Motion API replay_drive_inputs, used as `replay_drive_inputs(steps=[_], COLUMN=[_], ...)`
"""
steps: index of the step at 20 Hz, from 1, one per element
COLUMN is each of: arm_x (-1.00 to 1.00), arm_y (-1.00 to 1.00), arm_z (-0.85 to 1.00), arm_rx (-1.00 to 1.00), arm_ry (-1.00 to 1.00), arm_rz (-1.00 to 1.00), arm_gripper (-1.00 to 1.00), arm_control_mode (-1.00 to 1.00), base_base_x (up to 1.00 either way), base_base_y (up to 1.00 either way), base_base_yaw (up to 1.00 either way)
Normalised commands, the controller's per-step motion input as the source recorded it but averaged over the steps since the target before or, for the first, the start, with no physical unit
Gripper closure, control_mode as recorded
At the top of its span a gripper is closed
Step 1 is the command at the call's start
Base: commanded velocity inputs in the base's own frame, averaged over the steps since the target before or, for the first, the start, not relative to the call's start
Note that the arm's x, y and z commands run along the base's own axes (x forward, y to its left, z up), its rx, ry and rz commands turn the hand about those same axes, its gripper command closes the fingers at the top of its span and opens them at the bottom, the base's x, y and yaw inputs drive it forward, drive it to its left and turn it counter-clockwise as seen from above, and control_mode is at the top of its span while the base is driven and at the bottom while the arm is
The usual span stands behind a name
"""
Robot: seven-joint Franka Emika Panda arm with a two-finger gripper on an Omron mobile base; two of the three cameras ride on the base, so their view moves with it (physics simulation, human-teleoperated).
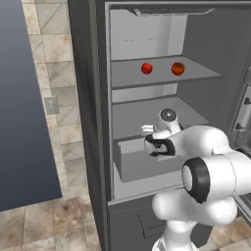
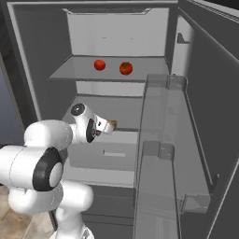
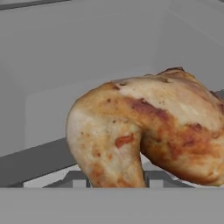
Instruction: Place one tomato and one chicken drumstick in each tupperware on the nearby counter, to pack two identical lunches.
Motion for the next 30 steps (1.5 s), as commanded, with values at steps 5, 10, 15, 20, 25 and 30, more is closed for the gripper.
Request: replay_drive_inputs(steps=[5,10,15,20,25,30], arm_x=[-1.00,-1.00,-1.00,-0.96,-0.44,-0.28], arm_y=[-0.40,-0.08,-0.06,-0.06,0.21,0.27], arm_z=[0.57,0.51,0.48,0.58,0.50,0.11], arm_rx=[0.01,0.00,0.00,-0.02,-0.08,-0.08], arm_ry=[0.01,0.05,0.03,-0.01,0.00,0.00], arm_rz=[0.19,0.25,0.23,0.15,0.04,0.00], arm_gripper=[1.00,1.00,1.00,1.00,1.00,1.00], arm_control_mode=[-1.00,-1.00,-1.00,-1.00,-1.00,1.00], base_base_x=[0.00,0.00,0.00,0.00,0.00,-0.19], base_base_y=[0.00,0.00,0.00,0.00,0.00,0.08], base_base_yaw=[0.00,0.00,0.00,0.00,0.00,0.00])
